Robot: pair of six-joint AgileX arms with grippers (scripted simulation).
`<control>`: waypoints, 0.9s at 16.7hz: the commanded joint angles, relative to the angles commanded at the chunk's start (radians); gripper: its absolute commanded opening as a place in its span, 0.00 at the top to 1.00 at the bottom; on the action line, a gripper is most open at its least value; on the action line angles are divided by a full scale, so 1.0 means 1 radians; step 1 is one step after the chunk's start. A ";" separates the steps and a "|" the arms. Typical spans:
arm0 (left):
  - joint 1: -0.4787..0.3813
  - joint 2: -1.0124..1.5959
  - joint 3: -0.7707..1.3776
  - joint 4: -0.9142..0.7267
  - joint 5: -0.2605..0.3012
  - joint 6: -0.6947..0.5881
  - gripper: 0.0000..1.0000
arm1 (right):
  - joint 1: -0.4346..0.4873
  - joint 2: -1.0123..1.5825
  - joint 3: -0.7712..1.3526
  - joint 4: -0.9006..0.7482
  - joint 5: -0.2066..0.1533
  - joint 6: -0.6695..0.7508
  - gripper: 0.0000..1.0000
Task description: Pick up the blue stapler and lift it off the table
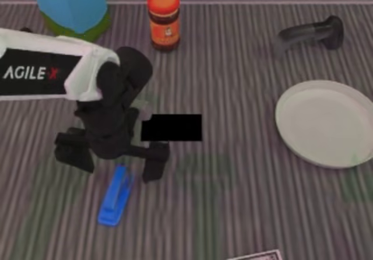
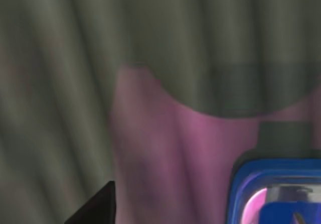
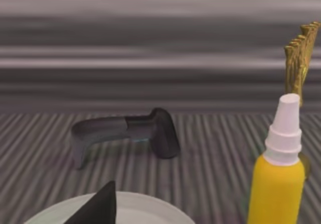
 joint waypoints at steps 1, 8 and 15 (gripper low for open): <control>0.000 0.005 -0.007 0.009 0.000 0.000 0.00 | 0.000 0.000 0.000 0.000 0.000 0.000 0.00; 0.000 0.005 -0.007 0.010 0.000 0.000 0.30 | 0.000 0.000 0.000 0.000 0.000 0.000 0.00; 0.000 0.005 -0.007 0.010 0.000 0.000 0.83 | 0.000 0.000 0.000 0.000 0.000 0.000 0.00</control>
